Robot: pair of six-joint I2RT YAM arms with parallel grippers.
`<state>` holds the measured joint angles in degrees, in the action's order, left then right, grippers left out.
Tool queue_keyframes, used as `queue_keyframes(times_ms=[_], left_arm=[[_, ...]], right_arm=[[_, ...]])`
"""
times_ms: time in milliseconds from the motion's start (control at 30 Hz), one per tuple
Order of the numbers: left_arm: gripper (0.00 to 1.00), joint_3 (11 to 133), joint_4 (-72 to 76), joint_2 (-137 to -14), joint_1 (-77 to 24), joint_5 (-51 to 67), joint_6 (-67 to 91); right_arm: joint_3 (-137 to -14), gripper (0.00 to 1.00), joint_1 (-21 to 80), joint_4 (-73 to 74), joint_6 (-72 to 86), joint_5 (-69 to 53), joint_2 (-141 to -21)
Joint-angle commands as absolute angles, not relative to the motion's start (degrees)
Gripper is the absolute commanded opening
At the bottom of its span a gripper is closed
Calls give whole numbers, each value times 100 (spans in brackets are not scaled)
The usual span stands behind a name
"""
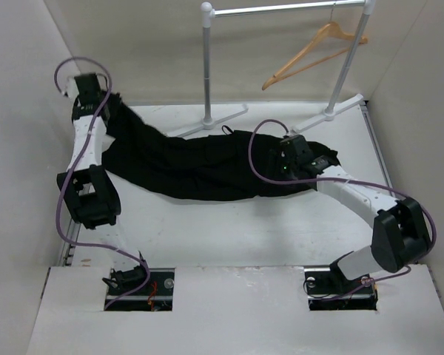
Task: Place the trousers on the hanger
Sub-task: Fold the trousers at the center of the board.
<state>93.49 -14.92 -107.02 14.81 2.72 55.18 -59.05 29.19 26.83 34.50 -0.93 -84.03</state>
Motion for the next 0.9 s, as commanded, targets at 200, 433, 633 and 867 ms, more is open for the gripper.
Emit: queue_keyframes(times_ms=[200,433,633,867], left_arm=[[4,10407,-2003,-9222,1419,492,5590],[5,10239,-2197,-8517,1613,791,5835],[6,10696,-2820,-8201,1034,677,5968],[6,10117,-3753,-8331,1621,-34,5757]], right_arm=[[-5581,70,2053,2382,3946,263,-7726],[-5458,71,1473,2557,3999,562,-7576],[-5432,73,1139,2487,4122,843,-7690],[-5651,75,840,2452,4043,896,-7901]])
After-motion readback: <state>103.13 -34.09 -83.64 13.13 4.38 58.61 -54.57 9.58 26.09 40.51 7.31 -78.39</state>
